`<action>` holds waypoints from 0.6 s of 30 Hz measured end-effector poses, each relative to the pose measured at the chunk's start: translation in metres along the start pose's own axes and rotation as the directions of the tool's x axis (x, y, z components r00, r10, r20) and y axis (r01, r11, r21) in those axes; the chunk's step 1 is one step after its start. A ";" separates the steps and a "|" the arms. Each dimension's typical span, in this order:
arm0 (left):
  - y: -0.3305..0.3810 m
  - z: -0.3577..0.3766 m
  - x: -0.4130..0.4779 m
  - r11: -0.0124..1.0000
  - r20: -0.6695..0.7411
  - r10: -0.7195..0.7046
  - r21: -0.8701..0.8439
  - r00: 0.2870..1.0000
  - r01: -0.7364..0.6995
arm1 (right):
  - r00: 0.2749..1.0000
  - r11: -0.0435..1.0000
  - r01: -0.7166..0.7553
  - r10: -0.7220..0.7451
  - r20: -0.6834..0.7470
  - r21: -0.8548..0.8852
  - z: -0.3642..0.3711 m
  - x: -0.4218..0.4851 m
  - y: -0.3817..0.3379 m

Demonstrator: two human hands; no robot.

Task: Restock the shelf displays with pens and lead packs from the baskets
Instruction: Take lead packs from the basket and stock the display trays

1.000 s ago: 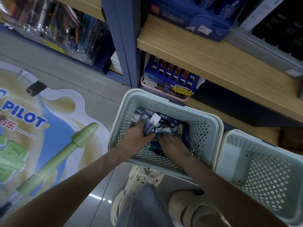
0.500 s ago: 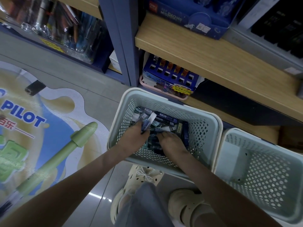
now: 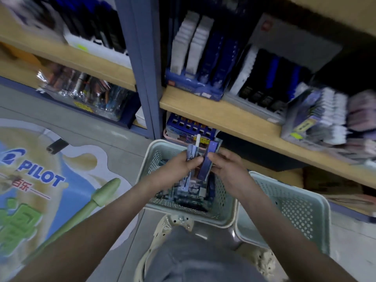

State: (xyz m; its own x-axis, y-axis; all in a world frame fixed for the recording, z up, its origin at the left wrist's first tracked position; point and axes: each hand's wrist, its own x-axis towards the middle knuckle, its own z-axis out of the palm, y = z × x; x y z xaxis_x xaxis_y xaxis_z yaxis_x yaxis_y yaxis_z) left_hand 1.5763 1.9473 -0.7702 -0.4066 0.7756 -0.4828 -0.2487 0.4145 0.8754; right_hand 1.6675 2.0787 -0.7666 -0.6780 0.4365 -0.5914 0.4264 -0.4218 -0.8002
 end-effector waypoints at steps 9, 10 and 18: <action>0.115 0.037 -0.050 0.968 0.082 0.233 0.078 0.969 -0.239 | 0.961 0.960 0.278 -0.278 -0.003 -0.028 -0.013 -0.090 -0.094; 0.126 0.041 -0.057 0.964 0.093 0.248 0.078 0.964 -0.255 | 0.950 0.950 0.311 -0.311 0.009 -0.015 -0.015 -0.103 -0.103; 0.205 0.077 -0.108 0.910 0.053 0.355 0.209 0.933 -0.358 | 0.840 0.847 0.530 -0.531 -0.107 -0.048 -0.054 -0.170 -0.159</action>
State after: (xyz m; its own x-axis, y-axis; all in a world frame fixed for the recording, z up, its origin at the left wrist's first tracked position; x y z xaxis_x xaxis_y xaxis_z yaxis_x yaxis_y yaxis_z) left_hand 1.6375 1.9850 -0.5369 -0.4209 0.8964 -0.1389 0.1027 0.1992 0.9746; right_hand 1.7467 2.1146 -0.5439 -0.7322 0.6761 -0.0823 0.0308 -0.0880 -0.9956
